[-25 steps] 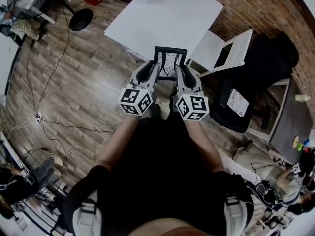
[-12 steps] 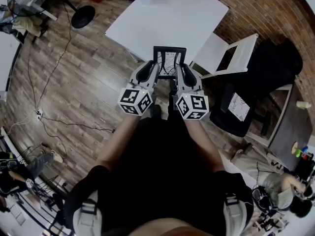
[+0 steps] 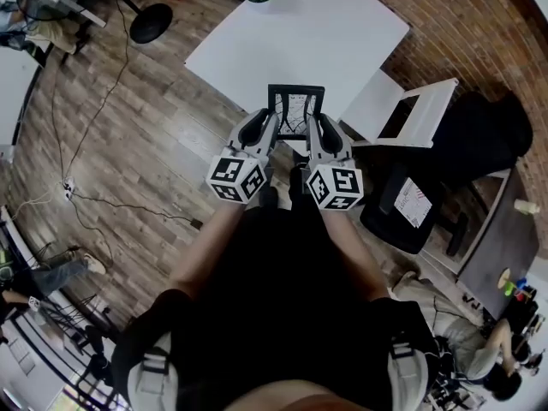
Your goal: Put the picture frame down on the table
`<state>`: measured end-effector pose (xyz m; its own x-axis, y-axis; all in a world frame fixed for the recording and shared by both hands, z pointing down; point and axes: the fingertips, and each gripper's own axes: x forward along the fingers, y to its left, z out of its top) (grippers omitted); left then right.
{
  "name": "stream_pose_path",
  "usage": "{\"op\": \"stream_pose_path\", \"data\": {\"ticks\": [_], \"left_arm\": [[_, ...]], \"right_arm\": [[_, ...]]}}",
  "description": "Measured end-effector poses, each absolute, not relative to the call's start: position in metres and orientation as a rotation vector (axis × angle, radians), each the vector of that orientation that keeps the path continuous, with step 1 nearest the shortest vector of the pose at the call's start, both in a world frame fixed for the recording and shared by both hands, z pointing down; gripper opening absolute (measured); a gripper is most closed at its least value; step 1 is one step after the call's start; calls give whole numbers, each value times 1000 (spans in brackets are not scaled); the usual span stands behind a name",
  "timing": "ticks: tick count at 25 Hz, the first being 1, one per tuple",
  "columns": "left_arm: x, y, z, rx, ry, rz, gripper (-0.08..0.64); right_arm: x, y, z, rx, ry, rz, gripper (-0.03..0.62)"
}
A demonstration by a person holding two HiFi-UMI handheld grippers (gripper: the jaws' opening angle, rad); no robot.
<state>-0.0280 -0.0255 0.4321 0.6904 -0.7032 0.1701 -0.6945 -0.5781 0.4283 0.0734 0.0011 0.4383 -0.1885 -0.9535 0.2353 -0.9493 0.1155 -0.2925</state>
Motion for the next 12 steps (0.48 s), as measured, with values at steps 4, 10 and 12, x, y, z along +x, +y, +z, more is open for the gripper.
{"op": "stream_pose_path", "data": {"ticks": [4, 10, 12], "left_arm": [[-26, -49, 433, 2401, -1126, -22, 78], [-13, -78, 438, 2356, -1197, -23, 78], [-11, -87, 440, 2339, -1221, -25, 78]], "right_arm": [[76, -25, 440, -1952, 2388, -627, 64], [90, -60, 446, -1887, 2449, -665, 64], [93, -71, 449, -1863, 2473, -677, 64]]}}
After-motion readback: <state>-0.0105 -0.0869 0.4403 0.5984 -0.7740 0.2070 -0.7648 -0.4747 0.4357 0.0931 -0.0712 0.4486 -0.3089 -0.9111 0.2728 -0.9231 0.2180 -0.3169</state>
